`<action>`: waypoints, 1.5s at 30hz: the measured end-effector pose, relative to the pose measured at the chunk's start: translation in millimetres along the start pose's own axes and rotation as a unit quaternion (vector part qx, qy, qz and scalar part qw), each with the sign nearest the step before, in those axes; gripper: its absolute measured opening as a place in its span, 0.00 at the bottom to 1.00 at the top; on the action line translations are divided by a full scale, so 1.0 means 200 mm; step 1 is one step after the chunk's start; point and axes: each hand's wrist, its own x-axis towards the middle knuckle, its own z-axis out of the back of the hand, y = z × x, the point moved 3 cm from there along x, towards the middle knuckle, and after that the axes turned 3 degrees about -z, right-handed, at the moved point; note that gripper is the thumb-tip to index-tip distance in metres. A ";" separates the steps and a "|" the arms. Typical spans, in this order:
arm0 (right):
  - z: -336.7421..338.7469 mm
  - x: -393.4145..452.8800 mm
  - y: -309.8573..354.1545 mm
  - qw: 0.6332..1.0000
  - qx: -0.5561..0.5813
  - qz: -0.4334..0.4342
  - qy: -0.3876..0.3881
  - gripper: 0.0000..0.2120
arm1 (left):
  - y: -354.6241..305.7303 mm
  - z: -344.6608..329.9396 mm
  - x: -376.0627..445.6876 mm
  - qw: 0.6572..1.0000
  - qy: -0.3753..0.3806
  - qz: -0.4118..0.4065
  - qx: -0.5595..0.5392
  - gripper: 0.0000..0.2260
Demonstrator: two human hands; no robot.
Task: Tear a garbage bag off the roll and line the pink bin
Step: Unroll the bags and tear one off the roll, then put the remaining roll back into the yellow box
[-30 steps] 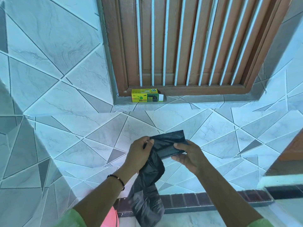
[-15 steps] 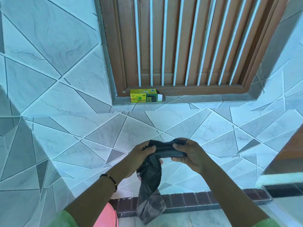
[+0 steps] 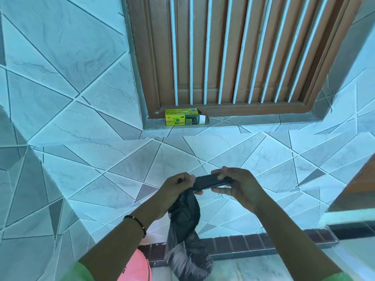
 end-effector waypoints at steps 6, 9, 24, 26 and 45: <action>-0.02 0.06 -0.03 0.999 0.005 0.020 -0.037 0.14 | 0.00 0.08 0.05 0.995 -0.068 -0.056 0.044 0.04; 0.00 0.11 -0.01 0.998 0.027 0.016 -0.050 0.13 | -0.03 0.09 0.10 0.993 -0.069 -0.063 0.072 0.13; 0.26 0.63 0.32 0.987 0.082 0.053 -0.126 0.04 | -0.27 0.28 0.74 0.838 -0.169 -0.057 0.515 0.35; 0.30 0.68 0.35 0.983 0.094 0.061 -0.142 0.04 | -0.34 0.36 0.81 0.795 -0.247 -0.017 0.554 0.37; 0.41 0.73 0.47 0.975 0.119 0.102 -0.161 0.05 | -0.41 0.57 1.13 0.736 -0.232 0.067 0.632 0.32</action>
